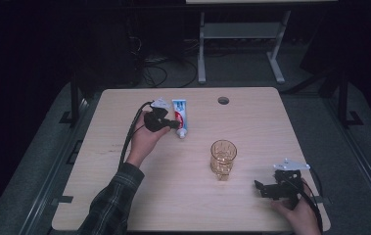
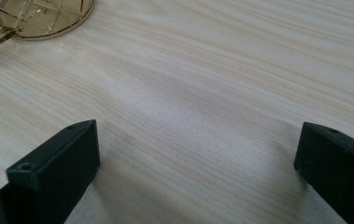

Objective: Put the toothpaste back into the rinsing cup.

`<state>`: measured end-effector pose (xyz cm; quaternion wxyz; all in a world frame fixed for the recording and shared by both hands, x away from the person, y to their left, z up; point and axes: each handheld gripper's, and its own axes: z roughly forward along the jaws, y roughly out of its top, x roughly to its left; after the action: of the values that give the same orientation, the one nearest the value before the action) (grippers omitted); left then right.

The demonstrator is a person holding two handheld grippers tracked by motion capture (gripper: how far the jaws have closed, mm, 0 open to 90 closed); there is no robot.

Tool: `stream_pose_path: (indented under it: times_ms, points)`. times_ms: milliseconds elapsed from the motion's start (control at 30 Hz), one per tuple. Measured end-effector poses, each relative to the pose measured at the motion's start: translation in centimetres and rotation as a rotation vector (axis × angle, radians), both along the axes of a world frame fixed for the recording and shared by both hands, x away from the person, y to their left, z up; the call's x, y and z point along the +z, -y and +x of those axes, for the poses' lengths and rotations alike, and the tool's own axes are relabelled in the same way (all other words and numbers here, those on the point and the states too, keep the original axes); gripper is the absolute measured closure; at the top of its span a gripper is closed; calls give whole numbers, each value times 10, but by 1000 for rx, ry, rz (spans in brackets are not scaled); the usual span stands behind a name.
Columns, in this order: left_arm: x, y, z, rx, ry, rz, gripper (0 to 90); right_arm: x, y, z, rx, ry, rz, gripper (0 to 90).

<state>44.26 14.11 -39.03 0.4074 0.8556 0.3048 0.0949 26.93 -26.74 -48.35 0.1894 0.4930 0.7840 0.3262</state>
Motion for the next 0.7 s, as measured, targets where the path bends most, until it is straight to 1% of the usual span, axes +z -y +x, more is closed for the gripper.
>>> stream_pose_path:
  times_ms: [33, 133, 200, 233, 267, 400, 433, 467, 533, 567, 700]
  points:
    - [0, 2, 3, -3, -1, 7, 900, 0, 0, 0, -1, -1, 0, 0]
    - [-2, 6, 10, -2, 1, 9, 900, 0, 0, 0, 0, 0, 0, 0]
    - [-4, 9, 15, -9, 6, -2, 900, 0, 0, 0, 0, 0, 0, 0]
    - [-6, 12, 19, -9, 9, 15, 900, 0, 0, 0, 0, 0, 0, 0]
    - [-6, 12, 19, -9, 9, 15, 900, 0, 0, 0, 0, 0, 0, 0]
    - [-13, 23, 29, -14, 10, 25, 900, 0, 0, 0, 0, -1, 0, 0]
    - [-17, 28, 34, -17, 10, 40, 900, 0, 0, 0, 1, -1, 0, 0]
    - [-17, 28, 34, -17, 10, 40, 900, 0, 0, 0, 1, -1, 0, 0]
    - [-26, 36, 40, -9, 4, 62, 900, 0, 0, 0, 1, -1, 0, 0]
    - [-26, 36, 40, -9, 4, 62, 900, 0, 0, 0, 1, -1, 0, 0]
    - [-38, 44, 46, -1, -6, 81, 900, 0, 0, 0, 1, -1, 0, 0]
